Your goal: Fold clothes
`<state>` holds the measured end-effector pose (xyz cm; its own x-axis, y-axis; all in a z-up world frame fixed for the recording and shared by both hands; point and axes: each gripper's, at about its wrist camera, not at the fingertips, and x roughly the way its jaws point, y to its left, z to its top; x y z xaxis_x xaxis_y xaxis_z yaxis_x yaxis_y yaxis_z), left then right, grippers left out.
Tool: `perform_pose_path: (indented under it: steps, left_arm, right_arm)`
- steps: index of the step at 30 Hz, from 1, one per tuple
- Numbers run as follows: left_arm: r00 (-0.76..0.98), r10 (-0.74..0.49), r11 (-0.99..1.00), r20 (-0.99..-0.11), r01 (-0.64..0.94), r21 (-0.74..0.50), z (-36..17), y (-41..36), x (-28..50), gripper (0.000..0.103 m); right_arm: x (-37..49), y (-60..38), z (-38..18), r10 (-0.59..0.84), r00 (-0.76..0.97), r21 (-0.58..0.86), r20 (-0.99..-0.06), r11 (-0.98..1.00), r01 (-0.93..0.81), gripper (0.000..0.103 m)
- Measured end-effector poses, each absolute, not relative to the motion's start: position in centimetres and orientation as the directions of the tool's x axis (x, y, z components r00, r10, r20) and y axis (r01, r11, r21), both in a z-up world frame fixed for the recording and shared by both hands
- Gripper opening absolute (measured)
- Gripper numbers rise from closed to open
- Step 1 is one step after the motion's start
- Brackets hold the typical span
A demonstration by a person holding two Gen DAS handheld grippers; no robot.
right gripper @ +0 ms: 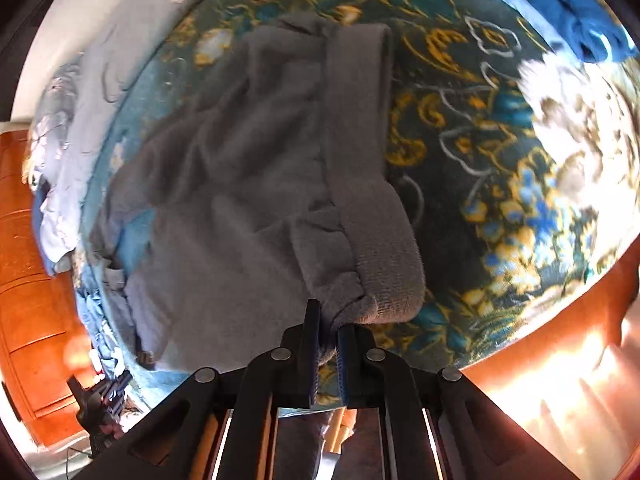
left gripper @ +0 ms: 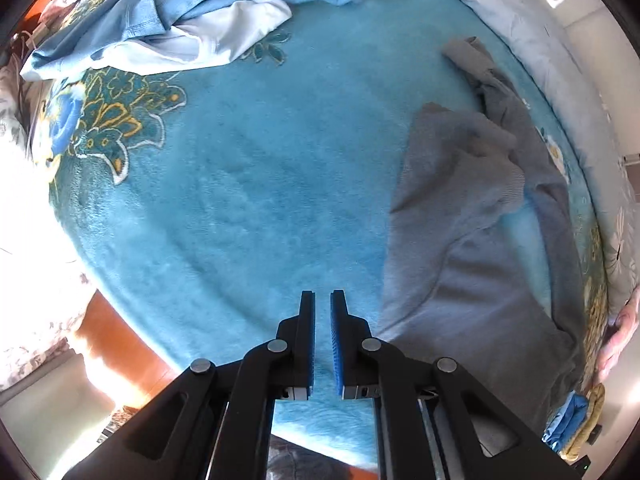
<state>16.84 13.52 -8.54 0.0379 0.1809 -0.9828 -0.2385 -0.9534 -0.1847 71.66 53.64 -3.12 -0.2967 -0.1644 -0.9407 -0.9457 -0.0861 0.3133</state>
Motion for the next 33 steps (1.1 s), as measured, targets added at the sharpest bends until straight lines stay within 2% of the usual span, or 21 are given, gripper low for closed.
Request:
perform_pose_path:
  steps: [8,11,13,16,17,26,30,32,33]
  left_arm:
    - [0.015,0.218,-0.833,-0.976,-0.518,-0.194,-5.6,21.3,16.3,0.009]
    - [0.009,0.195,-0.758,-0.981,-0.634,-0.156,-5.6,25.5,17.0,0.022]
    - [0.012,0.186,-0.708,-0.982,-0.692,-0.143,-6.0,27.9,17.7,0.032]
    - [0.020,0.150,-0.650,-0.988,-0.751,-0.114,-7.1,30.8,18.1,0.037]
    - [0.020,0.140,-0.636,-0.990,-0.765,-0.106,-7.5,31.6,18.1,0.037]
    - [-0.015,0.006,-0.523,-1.000,-0.852,0.010,-12.0,36.8,17.6,0.040]
    - [0.004,-0.003,-0.533,-1.000,-0.846,-0.002,-12.9,36.9,17.0,0.040]
    - [0.024,0.013,-0.551,-1.000,-0.834,-0.027,-12.9,36.5,16.6,0.037]
    - [0.036,0.027,-0.567,-0.999,-0.823,-0.045,-12.7,36.1,16.2,0.028]
  right_arm:
    - [70.0,54.3,-2.2,-0.116,-0.199,0.217,-0.973,-0.169,-0.961,0.013]
    - [69.9,53.9,-1.3,-0.107,-0.154,0.173,-0.982,-0.203,-0.964,0.028]
    - [69.9,53.6,-0.6,-0.099,-0.144,0.162,-0.985,-0.212,-0.964,0.045]
    - [70.5,53.6,0.5,-0.066,-0.118,0.129,-0.991,-0.205,-0.970,0.082]
    - [70.8,53.7,1.0,-0.052,-0.106,0.114,-0.993,-0.198,-0.973,0.085]
    - [70.3,54.6,4.4,0.035,-0.060,0.056,-0.998,-0.110,-0.992,0.088]
    - [68.2,54.7,5.4,0.053,-0.076,0.069,-0.996,-0.111,-0.991,0.088]
    - [66.7,54.8,5.6,0.055,-0.085,0.078,-0.995,-0.127,-0.989,0.089]
    - [65.9,54.9,5.6,0.053,-0.091,0.083,-0.994,-0.135,-0.987,0.089]
